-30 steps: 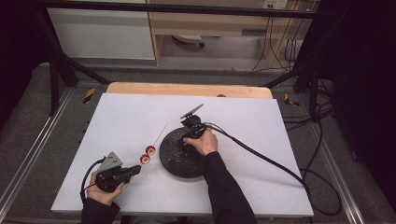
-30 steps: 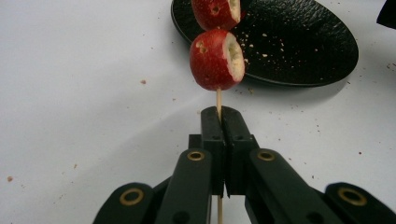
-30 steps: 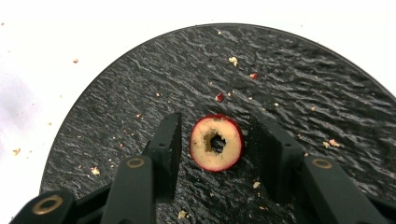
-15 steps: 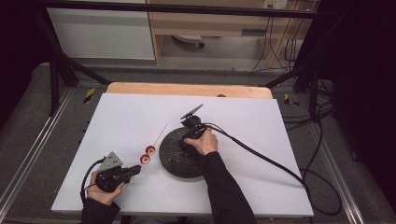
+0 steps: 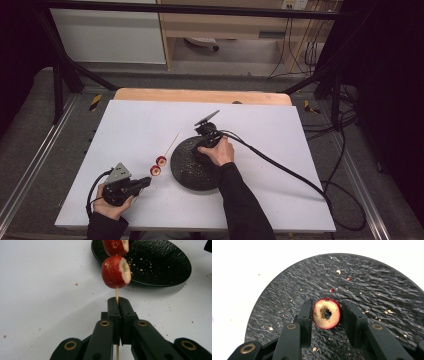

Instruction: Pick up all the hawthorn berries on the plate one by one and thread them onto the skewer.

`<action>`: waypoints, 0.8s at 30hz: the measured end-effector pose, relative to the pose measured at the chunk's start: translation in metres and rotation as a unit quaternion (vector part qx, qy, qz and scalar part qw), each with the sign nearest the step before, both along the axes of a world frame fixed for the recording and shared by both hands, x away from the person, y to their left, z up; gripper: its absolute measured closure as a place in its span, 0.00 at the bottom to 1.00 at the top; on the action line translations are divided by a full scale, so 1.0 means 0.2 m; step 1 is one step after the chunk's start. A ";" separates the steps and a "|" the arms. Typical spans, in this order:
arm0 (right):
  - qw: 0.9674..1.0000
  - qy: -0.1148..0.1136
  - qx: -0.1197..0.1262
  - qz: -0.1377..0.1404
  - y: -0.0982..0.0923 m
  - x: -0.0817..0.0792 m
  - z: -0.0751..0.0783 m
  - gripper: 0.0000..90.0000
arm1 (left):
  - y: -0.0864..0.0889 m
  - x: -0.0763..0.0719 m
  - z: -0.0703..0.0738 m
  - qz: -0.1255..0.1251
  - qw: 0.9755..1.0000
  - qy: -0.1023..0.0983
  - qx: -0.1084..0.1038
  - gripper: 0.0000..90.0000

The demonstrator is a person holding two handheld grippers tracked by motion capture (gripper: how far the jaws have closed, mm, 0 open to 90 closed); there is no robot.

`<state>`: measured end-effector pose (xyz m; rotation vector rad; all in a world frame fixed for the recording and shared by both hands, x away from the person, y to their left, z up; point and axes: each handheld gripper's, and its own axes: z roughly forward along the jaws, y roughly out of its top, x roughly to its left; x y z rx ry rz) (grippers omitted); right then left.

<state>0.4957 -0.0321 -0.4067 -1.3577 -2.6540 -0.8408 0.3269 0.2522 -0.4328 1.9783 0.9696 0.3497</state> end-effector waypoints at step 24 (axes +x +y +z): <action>0.993 -0.057 0.103 -0.022 -0.20 -0.19 0.08 0.70 | -0.02 -0.01 0.00 -0.004 1.000 -0.003 0.003 0.98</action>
